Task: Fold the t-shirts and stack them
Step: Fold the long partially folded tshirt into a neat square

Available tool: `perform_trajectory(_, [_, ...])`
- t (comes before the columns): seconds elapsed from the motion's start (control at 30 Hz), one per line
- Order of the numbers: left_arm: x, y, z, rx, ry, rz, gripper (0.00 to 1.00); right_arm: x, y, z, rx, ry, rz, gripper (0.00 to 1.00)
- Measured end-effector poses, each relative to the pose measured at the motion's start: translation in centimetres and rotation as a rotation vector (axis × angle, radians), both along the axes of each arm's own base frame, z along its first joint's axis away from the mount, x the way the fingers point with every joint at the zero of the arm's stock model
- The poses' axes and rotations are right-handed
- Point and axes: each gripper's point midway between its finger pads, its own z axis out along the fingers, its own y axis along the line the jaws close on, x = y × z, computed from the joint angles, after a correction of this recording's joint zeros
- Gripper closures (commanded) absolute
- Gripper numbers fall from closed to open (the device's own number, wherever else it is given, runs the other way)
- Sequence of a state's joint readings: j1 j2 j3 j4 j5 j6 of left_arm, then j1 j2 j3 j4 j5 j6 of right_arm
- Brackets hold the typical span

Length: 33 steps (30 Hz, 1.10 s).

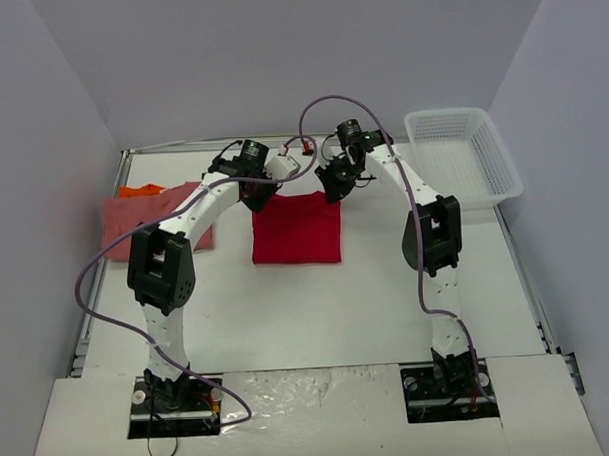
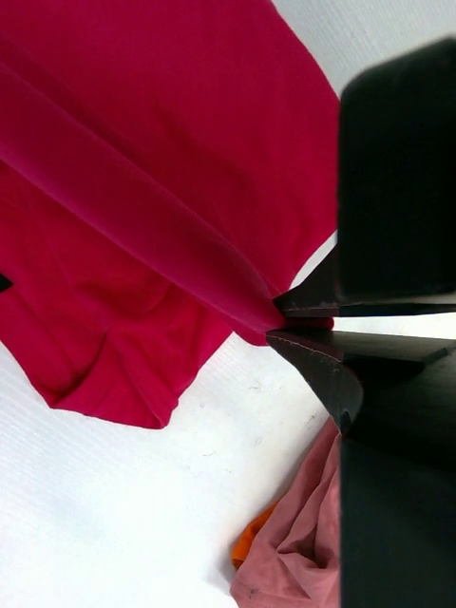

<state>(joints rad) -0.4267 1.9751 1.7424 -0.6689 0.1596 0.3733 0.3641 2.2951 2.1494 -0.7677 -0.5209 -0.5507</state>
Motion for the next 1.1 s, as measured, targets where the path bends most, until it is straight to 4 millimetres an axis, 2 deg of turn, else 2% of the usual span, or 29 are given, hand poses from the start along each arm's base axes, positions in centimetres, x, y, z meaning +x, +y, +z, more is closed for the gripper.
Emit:
perform_trajectory(0.33, [1.9,-0.3,0.0,-0.009,-0.031,0.004,0.98,2.0,-0.2,-1.5,0.01,0.002,-0.016,1.0])
perform_trajectory(0.63, [2.7,-0.2,-2.9,0.014,0.002,0.012,0.98,3.3,0.0,-3.1,0.01,0.004,-0.021,0.98])
perform_trajectory(0.7, [2.8,-0.1,-3.5,0.019,0.01,0.012,0.98,3.6,0.1,-3.6,0.01,0.007,-0.021,0.92])
perform_trajectory(0.77, [2.9,-0.1,-4.0,0.026,0.014,0.014,0.98,3.8,0.3,-4.0,0.012,0.01,-0.021,0.91])
perform_trajectory(0.87, [3.2,0.1,-4.4,0.038,0.013,0.021,0.96,4.0,0.4,-4.7,0.013,0.018,-0.022,0.79])
perform_trajectory(0.9, [3.2,0.2,-4.5,0.041,0.012,0.023,0.84,4.0,0.4,-5.0,0.012,0.024,-0.024,0.78])
perform_trajectory(0.93, [3.3,0.2,-4.6,0.044,0.009,0.023,0.79,4.1,0.4,-5.1,0.011,0.023,-0.024,0.77])
perform_trajectory(1.0, [3.4,0.3,-4.6,0.051,0.004,0.027,0.78,4.2,0.3,-5.4,0.01,0.027,-0.028,0.69])
perform_trajectory(1.07, [3.6,0.4,-4.5,0.057,-0.002,0.033,0.75,4.4,0.2,-5.5,0.011,0.025,-0.033,0.66])
perform_trajectory(1.1, [3.7,0.5,-4.4,0.058,-0.006,0.034,0.71,4.5,0.1,-5.5,0.011,0.025,-0.037,0.58])
